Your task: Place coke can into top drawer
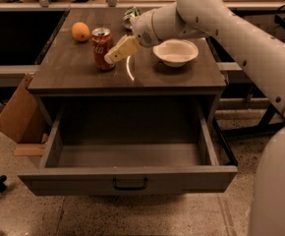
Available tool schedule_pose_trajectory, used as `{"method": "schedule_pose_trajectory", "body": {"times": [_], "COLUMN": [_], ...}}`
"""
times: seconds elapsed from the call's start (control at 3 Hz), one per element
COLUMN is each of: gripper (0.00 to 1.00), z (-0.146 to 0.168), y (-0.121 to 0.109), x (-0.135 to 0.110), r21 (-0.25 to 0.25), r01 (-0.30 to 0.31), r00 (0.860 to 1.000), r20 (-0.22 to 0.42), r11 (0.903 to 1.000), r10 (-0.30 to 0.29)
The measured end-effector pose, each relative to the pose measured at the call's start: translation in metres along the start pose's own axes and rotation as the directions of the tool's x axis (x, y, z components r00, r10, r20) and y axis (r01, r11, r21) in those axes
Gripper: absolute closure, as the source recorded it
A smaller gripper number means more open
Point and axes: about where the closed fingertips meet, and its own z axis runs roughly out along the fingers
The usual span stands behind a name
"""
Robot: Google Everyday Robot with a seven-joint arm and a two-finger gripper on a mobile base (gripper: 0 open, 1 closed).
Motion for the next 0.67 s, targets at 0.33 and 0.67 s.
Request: {"method": "schedule_pose_trajectory", "body": {"times": [0.33,0.67], "gripper": [0.0,0.0], "z": [0.017,0.035], "y": [-0.006,-0.012], "x": [0.002,0.004], "r21": [0.001,-0.004], "r01": [-0.009,-0.024], "r00": [1.0,1.0], "r20": [0.009,0.017], "r11": [1.0,0.9997], "r10": [0.009,0.024]}}
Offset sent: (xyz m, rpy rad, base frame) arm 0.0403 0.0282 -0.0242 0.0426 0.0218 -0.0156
